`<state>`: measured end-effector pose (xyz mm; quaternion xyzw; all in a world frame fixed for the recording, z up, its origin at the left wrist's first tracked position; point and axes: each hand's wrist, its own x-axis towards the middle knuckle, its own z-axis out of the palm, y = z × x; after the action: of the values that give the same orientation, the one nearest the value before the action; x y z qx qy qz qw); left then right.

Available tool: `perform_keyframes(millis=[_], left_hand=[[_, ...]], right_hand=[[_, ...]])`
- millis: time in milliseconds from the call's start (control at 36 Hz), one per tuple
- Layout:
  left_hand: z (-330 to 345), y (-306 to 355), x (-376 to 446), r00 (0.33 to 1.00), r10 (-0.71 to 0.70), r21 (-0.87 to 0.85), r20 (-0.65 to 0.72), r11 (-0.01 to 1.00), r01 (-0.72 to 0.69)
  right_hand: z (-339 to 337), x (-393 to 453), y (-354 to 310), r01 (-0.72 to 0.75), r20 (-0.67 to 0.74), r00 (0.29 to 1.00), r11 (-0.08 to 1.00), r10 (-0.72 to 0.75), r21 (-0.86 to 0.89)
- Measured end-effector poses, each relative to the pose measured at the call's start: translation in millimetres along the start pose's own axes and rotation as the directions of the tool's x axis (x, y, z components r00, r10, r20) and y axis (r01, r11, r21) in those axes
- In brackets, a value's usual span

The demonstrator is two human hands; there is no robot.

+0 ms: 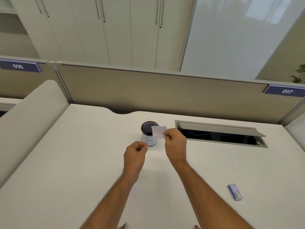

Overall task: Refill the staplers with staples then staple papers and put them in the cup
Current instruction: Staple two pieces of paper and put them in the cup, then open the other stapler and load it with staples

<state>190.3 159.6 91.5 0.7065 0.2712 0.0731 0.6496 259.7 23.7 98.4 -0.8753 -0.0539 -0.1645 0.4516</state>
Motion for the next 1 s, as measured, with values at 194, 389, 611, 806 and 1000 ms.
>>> perform_keyframes(millis=[194, 389, 611, 806, 1000], left_hand=[[8.1, 14.0, 33.9, 0.999, 0.034, 0.053, 0.007, 0.998, -0.034], [12.6, 15.6, 60.9, 1.0, -0.006, 0.075, -0.019, 0.997, 0.008], [4.3, 7.9, 70.4, 0.995, -0.045, 0.083, -0.091, 0.995, 0.053], [-2.1, 3.5, 65.3, 0.992, -0.063, 0.061, -0.11, 0.996, 0.07], [-9.3, 3.3, 47.1, 0.992, -0.053, 0.042, -0.111, 0.997, 0.058]], right_hand=[[34.0, 28.6, -3.5, 0.259, 0.164, 0.962, 0.926, -0.22, -0.275], [53.9, 46.8, 2.9, 0.442, 0.362, 0.887, 0.753, -0.287, -0.487], [70.5, 58.5, 9.9, 0.458, 0.494, 0.85, 0.716, -0.181, -0.526], [62.9, 46.1, 13.6, 0.439, 0.468, 0.864, 0.734, -0.186, -0.518], [37.9, 9.0, 10.6, 0.349, 0.355, 0.913, 0.838, -0.203, -0.419]])
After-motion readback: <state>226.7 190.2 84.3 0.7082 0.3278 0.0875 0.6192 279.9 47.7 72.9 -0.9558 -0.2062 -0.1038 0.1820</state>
